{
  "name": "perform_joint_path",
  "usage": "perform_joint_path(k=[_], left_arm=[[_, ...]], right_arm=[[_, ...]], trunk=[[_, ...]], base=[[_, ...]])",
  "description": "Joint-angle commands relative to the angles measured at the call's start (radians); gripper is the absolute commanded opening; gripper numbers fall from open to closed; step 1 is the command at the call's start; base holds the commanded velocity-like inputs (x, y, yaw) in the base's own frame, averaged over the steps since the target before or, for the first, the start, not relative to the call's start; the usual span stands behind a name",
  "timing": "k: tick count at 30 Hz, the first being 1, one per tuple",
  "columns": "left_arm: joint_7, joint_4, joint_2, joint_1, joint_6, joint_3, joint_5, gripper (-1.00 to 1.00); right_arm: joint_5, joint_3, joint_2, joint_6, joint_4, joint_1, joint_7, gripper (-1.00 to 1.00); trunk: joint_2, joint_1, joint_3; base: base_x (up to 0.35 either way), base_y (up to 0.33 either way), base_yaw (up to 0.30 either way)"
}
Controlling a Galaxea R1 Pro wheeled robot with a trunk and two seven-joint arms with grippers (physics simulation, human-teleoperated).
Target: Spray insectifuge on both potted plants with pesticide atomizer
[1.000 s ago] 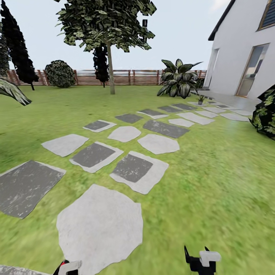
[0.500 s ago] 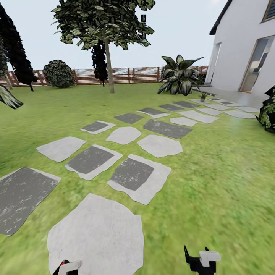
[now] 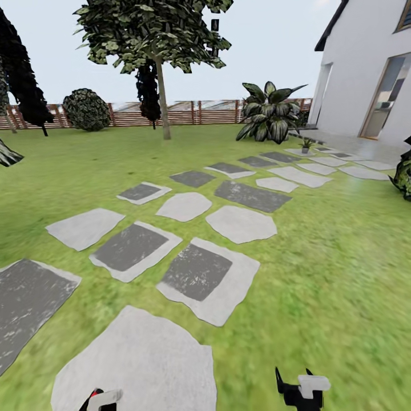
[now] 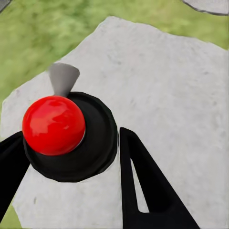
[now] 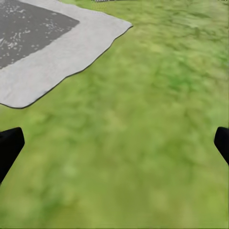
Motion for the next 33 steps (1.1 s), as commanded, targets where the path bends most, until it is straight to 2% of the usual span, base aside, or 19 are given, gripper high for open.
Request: perform_joint_path(k=[1,33], left_arm=[[-0.001,0.001,0.000,-0.001,-0.004,0.000,0.006,-1.00],[-0.001,0.001,0.000,-0.001,-0.003,0.000,0.006,-1.00]], right_arm=[[0.000,-0.001,0.000,-0.003,0.001,-0.001,-0.001,1.00],[0.002,-0.001,0.000,-0.003,0.001,-0.001,-0.001,1.00]], trunk=[[0.000,0.000,-0.001],[0.000,0.000,-0.001]], base=[[0.338,0.000,0.000],[0.338,0.000,0.000]])
